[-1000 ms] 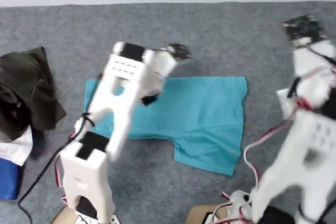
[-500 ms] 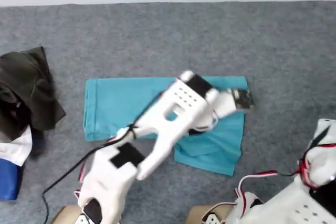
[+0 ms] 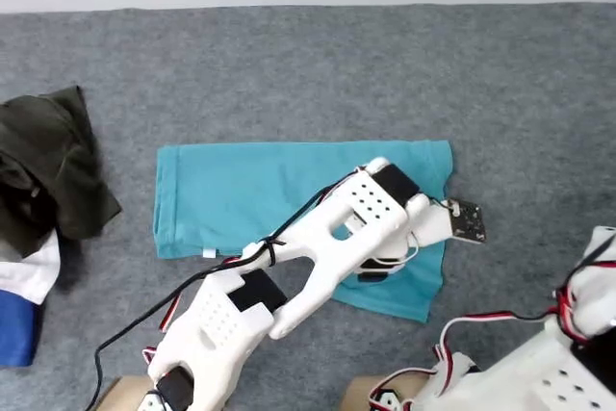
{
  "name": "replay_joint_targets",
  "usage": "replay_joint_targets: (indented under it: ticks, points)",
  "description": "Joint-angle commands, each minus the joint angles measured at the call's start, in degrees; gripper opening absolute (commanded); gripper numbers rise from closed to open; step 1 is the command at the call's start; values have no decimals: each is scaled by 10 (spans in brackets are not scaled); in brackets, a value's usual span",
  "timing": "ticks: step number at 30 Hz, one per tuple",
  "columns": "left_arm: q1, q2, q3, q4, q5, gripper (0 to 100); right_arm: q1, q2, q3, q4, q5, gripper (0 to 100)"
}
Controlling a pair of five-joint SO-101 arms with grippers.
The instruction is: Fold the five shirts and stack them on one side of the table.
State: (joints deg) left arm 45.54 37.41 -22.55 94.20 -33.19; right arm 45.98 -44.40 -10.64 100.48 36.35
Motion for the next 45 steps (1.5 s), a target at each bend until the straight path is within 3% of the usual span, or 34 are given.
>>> replay_joint_targets:
  ticks: [1, 17, 23, 26, 40, 45]
  points:
    - [1, -5, -21, 5, -4, 122, 6, -4, -4, 22, -5, 10]
    - [3, 58, -36, -33, 4, 150, 6, -4, -4, 22, -6, 10]
    - [6, 53, -77, -12, 12, 24, 5, -4, -4, 22, -6, 10]
    - [6, 53, -117, 18, 12, 13, 5, -4, -4, 22, -6, 10]
    - [-20, 58, -194, 46, 12, 16, 3, -4, -3, 22, -7, 10]
    - [-19, 59, -177, 61, 12, 99, 3, -4, -3, 22, -7, 10]
